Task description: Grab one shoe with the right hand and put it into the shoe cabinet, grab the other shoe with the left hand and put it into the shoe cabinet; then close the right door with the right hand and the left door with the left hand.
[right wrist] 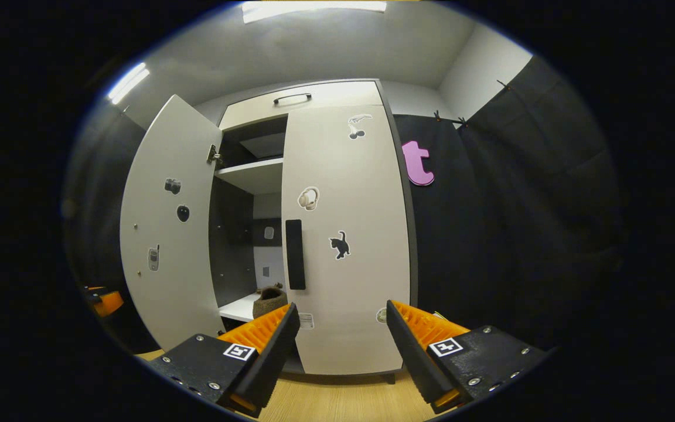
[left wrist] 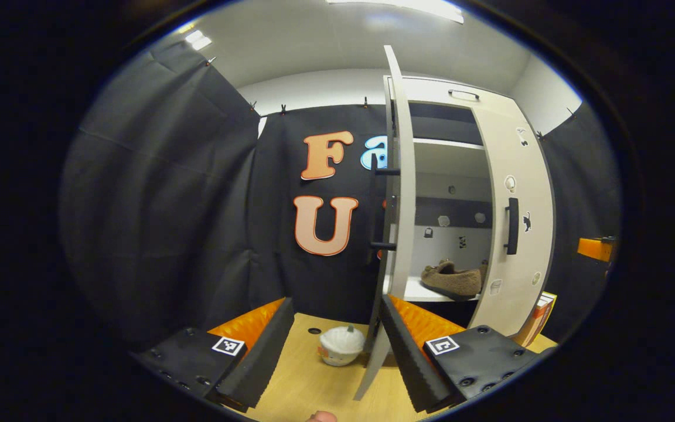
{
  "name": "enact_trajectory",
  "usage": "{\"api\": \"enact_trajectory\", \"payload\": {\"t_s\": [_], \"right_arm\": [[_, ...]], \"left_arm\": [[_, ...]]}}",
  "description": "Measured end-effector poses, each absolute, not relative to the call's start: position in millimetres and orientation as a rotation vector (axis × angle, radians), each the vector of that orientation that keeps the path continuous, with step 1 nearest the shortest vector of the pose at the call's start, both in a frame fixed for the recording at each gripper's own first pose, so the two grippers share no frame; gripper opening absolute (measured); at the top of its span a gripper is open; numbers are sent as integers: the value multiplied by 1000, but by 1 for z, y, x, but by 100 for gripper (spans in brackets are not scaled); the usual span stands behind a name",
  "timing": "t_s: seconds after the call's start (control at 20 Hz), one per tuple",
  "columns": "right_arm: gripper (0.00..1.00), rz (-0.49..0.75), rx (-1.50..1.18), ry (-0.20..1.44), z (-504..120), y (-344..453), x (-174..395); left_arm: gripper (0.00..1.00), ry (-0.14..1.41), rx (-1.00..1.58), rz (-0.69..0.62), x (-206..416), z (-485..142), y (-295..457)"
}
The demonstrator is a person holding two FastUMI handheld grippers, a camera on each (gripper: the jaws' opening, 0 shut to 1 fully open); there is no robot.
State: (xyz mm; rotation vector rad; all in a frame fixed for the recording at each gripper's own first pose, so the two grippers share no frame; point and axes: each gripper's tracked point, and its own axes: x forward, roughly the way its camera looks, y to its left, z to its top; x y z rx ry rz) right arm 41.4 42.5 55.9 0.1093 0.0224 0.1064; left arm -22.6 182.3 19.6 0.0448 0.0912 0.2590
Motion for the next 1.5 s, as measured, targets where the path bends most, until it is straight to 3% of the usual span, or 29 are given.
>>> {"api": "enact_trajectory", "payload": {"t_s": [0.45, 0.7, 1.3, 1.5], "right_arm": [[92, 87, 35, 77, 1, 27, -2], [92, 48, 34, 116, -12, 12, -6], [92, 28, 54, 125, -12, -4, -11], [92, -14, 50, 134, -13, -20, -16]], "left_arm": [[96, 26, 57, 247, 63, 64, 225], [95, 23, 130, 236, 67, 69, 213], [92, 42, 95, -30, 90, 59, 73], [96, 48, 51, -120, 112, 52, 24]]}}
